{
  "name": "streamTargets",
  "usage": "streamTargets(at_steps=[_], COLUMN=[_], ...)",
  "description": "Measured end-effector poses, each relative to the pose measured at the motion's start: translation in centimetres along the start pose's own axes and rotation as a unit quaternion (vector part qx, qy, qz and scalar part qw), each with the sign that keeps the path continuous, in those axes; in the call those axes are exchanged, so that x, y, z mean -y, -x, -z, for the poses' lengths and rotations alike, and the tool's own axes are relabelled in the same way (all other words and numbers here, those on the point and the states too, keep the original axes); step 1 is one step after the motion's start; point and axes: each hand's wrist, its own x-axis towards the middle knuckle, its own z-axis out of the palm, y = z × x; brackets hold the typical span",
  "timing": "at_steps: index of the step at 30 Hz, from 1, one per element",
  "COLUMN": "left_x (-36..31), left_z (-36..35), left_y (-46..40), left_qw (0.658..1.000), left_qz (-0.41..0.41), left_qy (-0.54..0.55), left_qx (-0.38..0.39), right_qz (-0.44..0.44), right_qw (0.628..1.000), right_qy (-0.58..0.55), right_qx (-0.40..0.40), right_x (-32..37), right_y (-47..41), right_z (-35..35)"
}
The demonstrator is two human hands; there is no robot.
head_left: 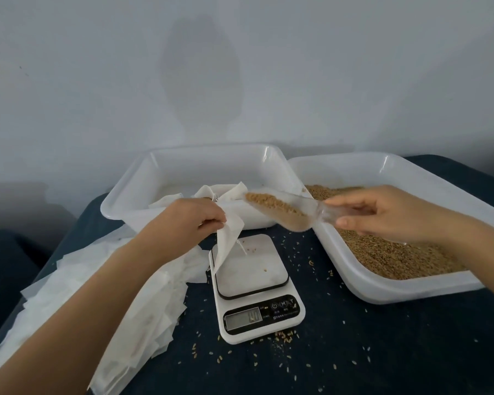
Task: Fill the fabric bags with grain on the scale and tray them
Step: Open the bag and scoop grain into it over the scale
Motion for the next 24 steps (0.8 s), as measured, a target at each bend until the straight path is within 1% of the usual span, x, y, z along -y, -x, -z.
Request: streamTargets(at_steps=[2, 5, 10, 19, 24], left_x=[-0.1, -0.5, -1.2, -1.9, -2.2], left_z=[-0.3, -0.7, -1.1, -2.1, -2.6], left_y=[0.0, 0.0, 0.0, -0.3, -0.5], left_qw=[1.000, 0.999, 0.998, 0.997, 0.998], left_qz=[-0.011, -0.026, -0.016, -0.023, -0.030], left_qy=[0.003, 0.007, 0.023, 0.027, 0.021], left_qx=[0.007, 0.031, 0.052, 0.064, 0.059], right_qz=[0.017, 0.025, 0.020, 0.010, 0.016], right_qw=[0.999, 0.995, 0.989, 0.980, 0.971], right_qy=[0.010, 0.067, 0.106, 0.137, 0.185], right_qx=[0.032, 0.063, 0.104, 0.141, 0.150], right_x=[0.1, 0.3, 0.9, 2.5, 3.8], right_y=[0.0, -0.1, -0.1, -0.1, -0.3], right_z=[-0.5, -0.5, 0.4, 1.8, 2.3])
